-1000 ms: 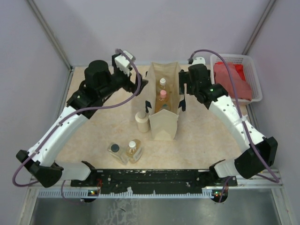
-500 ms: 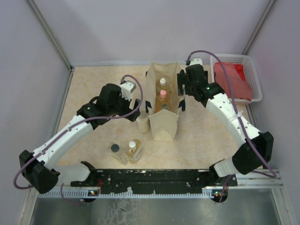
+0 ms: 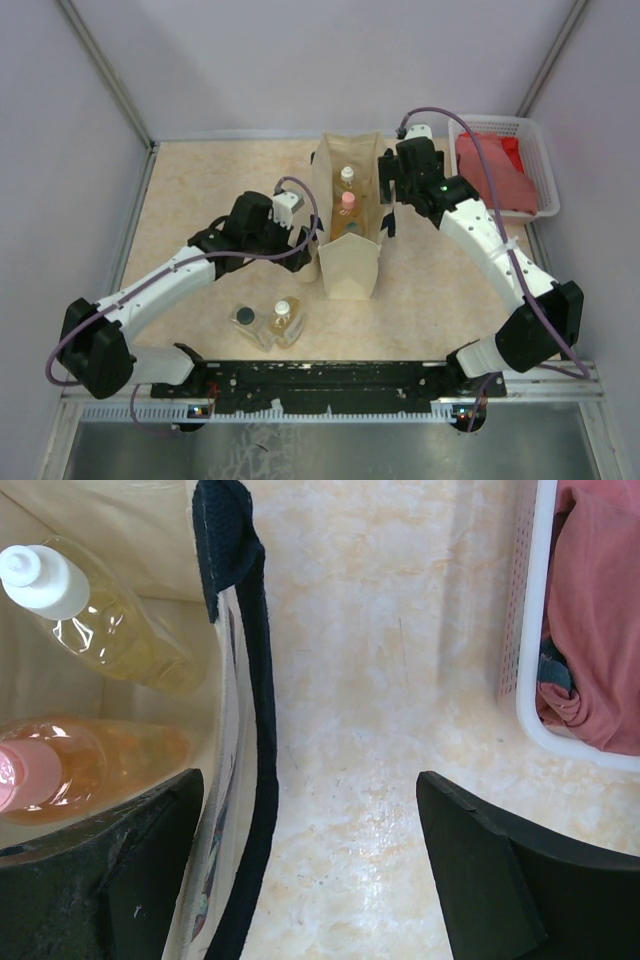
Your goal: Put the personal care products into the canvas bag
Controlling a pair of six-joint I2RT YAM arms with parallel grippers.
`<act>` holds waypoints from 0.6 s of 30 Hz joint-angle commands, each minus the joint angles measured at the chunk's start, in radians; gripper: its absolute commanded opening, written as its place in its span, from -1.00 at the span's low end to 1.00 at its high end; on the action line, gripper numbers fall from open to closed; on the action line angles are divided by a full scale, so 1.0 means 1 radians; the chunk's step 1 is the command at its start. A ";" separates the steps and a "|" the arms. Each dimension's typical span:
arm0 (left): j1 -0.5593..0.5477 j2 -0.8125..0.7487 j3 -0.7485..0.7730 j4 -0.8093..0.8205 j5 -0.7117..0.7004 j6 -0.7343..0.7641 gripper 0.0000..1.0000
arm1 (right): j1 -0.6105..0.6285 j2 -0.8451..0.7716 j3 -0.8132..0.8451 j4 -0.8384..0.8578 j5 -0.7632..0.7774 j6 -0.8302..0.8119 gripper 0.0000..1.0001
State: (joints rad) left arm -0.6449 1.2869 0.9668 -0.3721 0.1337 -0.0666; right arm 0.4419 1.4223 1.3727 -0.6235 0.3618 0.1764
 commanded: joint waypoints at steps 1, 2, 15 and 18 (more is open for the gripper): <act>0.007 0.041 -0.008 0.100 0.052 -0.008 1.00 | -0.008 -0.046 0.004 0.012 0.021 -0.012 0.75; 0.007 0.054 -0.007 0.110 0.055 -0.009 1.00 | -0.008 -0.047 0.005 0.011 0.021 -0.011 0.75; 0.006 0.148 -0.022 0.153 0.075 -0.012 0.96 | -0.015 -0.041 0.008 0.016 0.014 -0.015 0.76; 0.007 0.160 -0.019 0.166 0.087 -0.014 0.74 | -0.015 -0.040 0.007 0.015 0.014 -0.015 0.76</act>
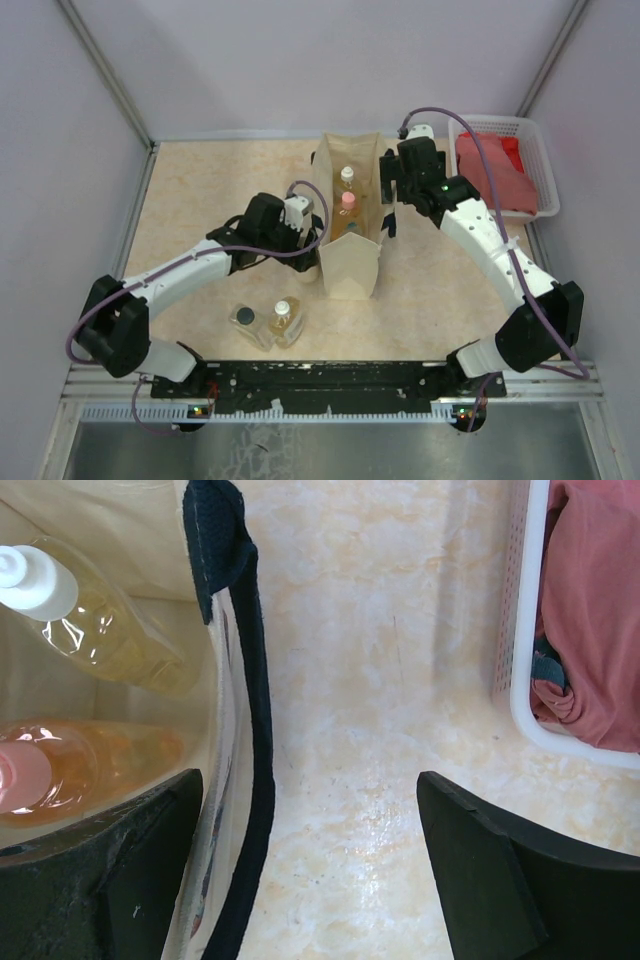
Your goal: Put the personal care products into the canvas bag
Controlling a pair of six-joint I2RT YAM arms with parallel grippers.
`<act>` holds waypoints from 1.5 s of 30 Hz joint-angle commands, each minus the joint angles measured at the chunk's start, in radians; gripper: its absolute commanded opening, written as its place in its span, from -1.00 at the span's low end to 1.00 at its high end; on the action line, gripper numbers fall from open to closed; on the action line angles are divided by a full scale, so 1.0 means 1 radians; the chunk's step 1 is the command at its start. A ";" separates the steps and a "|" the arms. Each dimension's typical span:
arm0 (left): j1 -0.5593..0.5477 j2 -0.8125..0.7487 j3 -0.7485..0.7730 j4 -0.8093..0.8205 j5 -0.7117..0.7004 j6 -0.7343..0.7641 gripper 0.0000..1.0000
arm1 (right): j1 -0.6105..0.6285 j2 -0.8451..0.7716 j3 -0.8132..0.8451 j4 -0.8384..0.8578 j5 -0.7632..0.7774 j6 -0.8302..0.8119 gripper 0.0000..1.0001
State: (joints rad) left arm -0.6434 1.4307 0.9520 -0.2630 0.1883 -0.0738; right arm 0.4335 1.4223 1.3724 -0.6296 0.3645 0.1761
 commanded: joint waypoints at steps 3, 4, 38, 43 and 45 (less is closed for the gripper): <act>0.005 0.030 -0.003 0.057 0.045 -0.004 0.39 | -0.007 -0.039 0.008 0.020 0.012 -0.015 0.76; 0.005 0.034 -0.004 0.056 0.050 -0.006 0.25 | -0.007 -0.040 0.008 0.019 0.013 -0.015 0.76; 0.025 -0.259 0.632 -0.228 -0.169 0.139 -0.99 | -0.009 -0.025 -0.003 0.028 0.002 -0.015 0.77; 0.024 -0.216 0.664 -0.107 -0.039 0.140 -0.99 | -0.009 -0.022 0.001 0.026 0.006 -0.015 0.77; 0.025 -0.193 0.668 -0.062 0.032 0.121 -0.99 | -0.009 -0.020 0.005 0.024 0.010 -0.016 0.77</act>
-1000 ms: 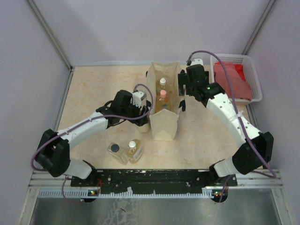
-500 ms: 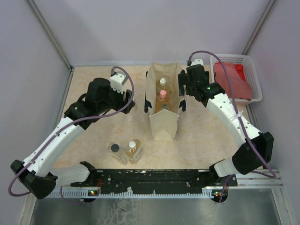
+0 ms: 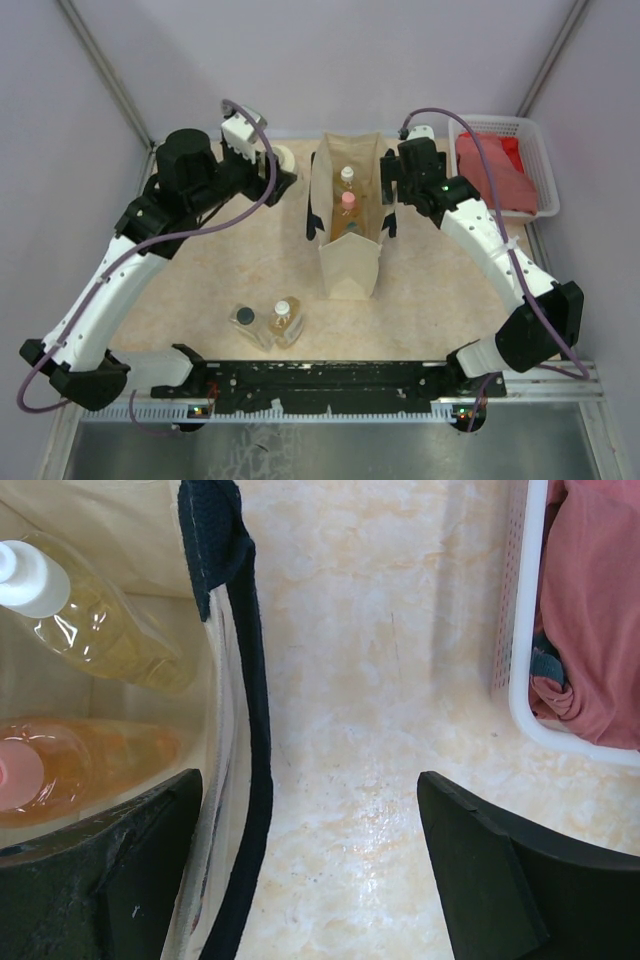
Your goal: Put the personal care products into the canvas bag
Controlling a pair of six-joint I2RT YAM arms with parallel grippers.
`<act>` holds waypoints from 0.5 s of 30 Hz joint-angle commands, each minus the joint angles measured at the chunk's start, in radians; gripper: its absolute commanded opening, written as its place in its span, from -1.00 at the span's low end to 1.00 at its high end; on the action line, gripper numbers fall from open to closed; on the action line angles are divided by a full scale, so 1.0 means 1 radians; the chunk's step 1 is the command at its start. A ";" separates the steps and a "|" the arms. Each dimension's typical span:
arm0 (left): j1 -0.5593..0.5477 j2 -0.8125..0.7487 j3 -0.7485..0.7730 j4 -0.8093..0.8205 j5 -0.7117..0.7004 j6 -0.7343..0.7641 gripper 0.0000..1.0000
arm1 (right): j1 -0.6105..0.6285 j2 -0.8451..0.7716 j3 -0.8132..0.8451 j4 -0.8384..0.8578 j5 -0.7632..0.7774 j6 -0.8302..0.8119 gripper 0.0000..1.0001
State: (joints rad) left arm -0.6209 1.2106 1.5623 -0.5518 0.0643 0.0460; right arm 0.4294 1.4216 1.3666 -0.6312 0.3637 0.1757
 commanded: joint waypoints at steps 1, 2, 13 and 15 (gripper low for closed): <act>0.003 0.037 0.058 0.251 0.188 -0.011 -0.99 | -0.004 -0.020 0.010 0.024 0.012 -0.017 0.77; 0.002 0.047 0.055 0.275 0.223 -0.022 -0.99 | -0.004 -0.018 0.011 0.024 0.013 -0.018 0.77; 0.000 0.131 0.045 0.394 0.456 -0.097 -0.99 | -0.010 -0.013 0.014 0.022 0.016 -0.015 0.77; 0.000 0.128 0.013 0.407 0.489 -0.109 -0.99 | -0.012 -0.012 0.012 0.023 0.016 -0.016 0.77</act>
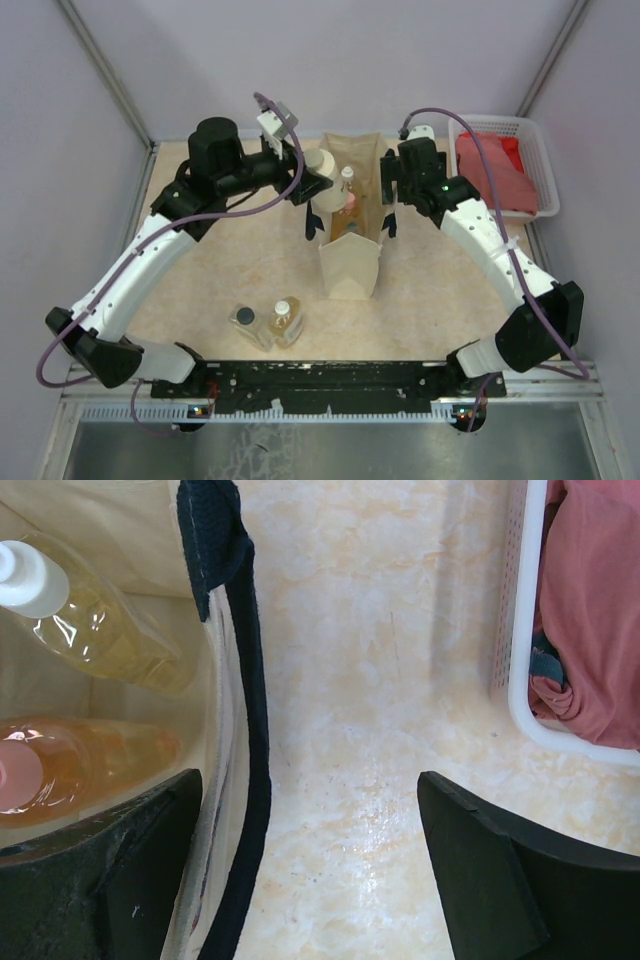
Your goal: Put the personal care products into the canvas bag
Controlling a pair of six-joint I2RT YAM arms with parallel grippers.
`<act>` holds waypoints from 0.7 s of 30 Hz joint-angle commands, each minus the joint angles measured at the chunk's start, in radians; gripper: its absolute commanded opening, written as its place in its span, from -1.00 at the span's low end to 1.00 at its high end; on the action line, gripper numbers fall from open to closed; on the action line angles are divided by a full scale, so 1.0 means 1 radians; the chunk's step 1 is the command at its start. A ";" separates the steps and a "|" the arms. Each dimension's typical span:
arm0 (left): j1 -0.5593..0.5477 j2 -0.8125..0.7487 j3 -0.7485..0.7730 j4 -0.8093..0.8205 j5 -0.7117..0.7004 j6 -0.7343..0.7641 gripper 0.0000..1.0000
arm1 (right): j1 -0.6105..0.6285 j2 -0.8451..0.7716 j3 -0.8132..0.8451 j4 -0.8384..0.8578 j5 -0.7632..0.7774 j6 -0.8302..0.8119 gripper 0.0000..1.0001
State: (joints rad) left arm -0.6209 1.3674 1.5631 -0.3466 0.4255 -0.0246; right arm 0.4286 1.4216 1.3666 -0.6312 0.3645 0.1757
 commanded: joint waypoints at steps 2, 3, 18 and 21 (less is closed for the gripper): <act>-0.005 -0.035 -0.034 0.221 0.164 -0.056 -1.00 | -0.011 -0.009 0.013 0.024 0.013 -0.016 0.77; -0.006 -0.037 -0.056 0.227 0.174 -0.063 -1.00 | -0.011 -0.008 0.013 0.024 0.013 -0.016 0.77; -0.031 0.040 -0.213 0.301 0.208 -0.041 -1.00 | -0.012 0.011 0.026 0.024 -0.001 -0.016 0.77; -0.052 0.065 -0.229 0.312 0.219 -0.035 -1.00 | -0.013 0.015 0.025 0.025 -0.004 -0.014 0.77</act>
State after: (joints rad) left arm -0.6453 1.4284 1.3285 -0.1833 0.5785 -0.0746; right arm 0.4225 1.4353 1.3666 -0.6296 0.3611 0.1757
